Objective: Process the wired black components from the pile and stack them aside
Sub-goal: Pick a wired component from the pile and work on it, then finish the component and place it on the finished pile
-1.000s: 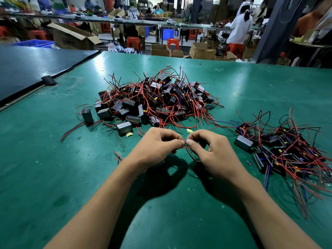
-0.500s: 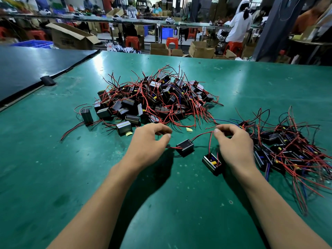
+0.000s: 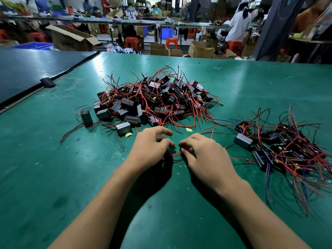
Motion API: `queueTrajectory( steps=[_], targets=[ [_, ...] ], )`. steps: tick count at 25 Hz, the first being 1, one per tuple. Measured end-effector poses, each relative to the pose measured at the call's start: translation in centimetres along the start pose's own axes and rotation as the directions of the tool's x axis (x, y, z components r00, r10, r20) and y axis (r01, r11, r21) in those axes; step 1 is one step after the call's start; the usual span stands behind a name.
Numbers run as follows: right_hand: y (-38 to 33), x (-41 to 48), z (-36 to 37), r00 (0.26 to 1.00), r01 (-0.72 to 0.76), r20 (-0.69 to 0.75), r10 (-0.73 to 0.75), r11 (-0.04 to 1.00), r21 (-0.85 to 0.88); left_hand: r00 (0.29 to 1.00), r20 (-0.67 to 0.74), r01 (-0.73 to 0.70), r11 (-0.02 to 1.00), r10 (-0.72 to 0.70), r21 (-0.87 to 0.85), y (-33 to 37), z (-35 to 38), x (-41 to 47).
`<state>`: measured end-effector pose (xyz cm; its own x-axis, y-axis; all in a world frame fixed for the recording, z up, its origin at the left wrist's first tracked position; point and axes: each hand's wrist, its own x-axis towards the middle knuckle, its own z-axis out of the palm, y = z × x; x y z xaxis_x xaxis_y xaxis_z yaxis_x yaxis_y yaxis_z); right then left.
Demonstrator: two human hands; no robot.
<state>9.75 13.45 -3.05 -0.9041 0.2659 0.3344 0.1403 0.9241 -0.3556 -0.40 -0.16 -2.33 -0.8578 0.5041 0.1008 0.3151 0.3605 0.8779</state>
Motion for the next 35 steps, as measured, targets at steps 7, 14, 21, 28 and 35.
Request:
queueTrajectory(
  steps=[7,14,21,28,35],
  targets=[
    [0.7,0.3,-0.2,0.998,-0.043,0.042,0.045,0.998,-0.034,0.992,-0.125,0.011,1.0,-0.012,-0.007,-0.6,-0.5,0.1],
    [0.7,0.3,0.2,0.999,0.002,0.038,0.002,0.996,-0.092,0.991,-0.131,0.013,1.0,-0.014,-0.013,-0.7,-0.4,0.0],
    [5.5,1.2,-1.6,0.914,-0.401,-0.142,0.38,0.899,-0.177,0.991,-0.128,0.038,0.999,-0.04,-0.017,-0.9,-0.5,-0.1],
    [3.5,0.8,-1.5,0.937,-0.255,-0.259,0.233,0.966,-0.052,0.964,-0.266,0.026,1.0,-0.026,-0.003,-1.5,-0.6,0.2],
    [0.8,0.8,1.3,0.999,-0.043,-0.022,0.039,0.969,-0.245,0.839,-0.544,0.024,0.999,0.007,0.048,-2.4,-1.5,1.0]
  ],
)
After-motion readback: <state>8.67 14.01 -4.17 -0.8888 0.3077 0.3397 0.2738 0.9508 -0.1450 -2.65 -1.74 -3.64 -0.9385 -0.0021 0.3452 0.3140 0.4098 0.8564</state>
